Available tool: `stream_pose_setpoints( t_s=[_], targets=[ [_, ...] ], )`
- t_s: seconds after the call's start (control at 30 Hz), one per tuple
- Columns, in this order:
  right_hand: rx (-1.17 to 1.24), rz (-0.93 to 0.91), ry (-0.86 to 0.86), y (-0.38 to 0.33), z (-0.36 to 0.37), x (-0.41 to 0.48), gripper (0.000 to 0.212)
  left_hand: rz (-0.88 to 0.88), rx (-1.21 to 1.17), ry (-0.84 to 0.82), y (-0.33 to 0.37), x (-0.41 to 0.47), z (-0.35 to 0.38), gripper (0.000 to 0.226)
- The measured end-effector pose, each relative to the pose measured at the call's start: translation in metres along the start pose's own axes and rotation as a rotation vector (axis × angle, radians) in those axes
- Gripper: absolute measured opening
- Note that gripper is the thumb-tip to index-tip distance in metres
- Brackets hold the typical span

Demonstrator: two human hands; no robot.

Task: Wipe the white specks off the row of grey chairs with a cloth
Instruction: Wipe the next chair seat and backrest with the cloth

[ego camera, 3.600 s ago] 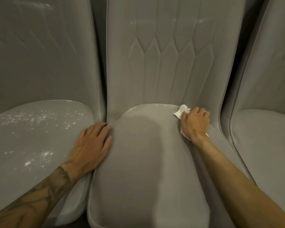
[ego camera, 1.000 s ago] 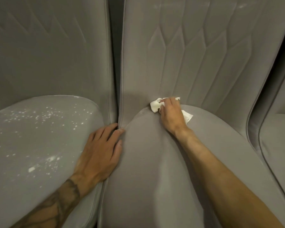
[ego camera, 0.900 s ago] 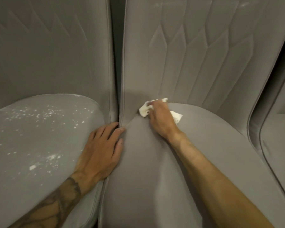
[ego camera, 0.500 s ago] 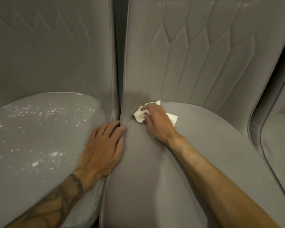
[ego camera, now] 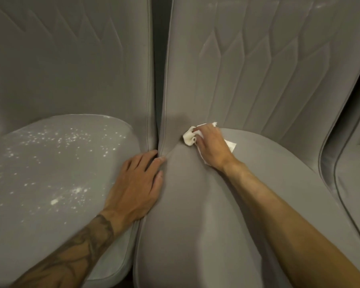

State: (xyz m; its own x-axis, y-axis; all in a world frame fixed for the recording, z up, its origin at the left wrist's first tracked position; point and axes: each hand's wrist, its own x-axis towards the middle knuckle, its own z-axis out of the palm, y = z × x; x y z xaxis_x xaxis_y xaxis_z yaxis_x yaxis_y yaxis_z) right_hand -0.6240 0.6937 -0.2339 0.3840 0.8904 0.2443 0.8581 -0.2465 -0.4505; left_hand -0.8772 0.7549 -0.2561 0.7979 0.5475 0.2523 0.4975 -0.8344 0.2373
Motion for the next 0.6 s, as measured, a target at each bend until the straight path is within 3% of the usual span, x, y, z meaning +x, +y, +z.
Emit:
stream_pose_setpoints(
  t_s=[0.07,0.2,0.37,0.53,0.6],
  targets=[
    [-0.011,0.013,0.009,-0.010,0.006,-0.004,0.024,0.004,0.000,-0.004,0.000,0.000,0.000,0.042],
    [0.053,-0.188,-0.085,-0.018,0.009,-0.025,0.020,0.000,0.006,-0.008,0.000,0.000,-0.002,0.043],
    [0.019,0.010,-0.006,-0.009,0.004,-0.001,0.020,-0.005,-0.012,-0.001,0.003,0.000,-0.005,0.042],
    [0.090,-0.197,-0.087,-0.033,0.014,-0.041,0.020,-0.035,-0.058,-0.013,0.006,-0.001,-0.011,0.043],
    [0.082,-0.142,-0.076,-0.030,0.006,-0.032,0.021,-0.038,-0.055,-0.008,0.009,-0.003,-0.017,0.040]
  ],
)
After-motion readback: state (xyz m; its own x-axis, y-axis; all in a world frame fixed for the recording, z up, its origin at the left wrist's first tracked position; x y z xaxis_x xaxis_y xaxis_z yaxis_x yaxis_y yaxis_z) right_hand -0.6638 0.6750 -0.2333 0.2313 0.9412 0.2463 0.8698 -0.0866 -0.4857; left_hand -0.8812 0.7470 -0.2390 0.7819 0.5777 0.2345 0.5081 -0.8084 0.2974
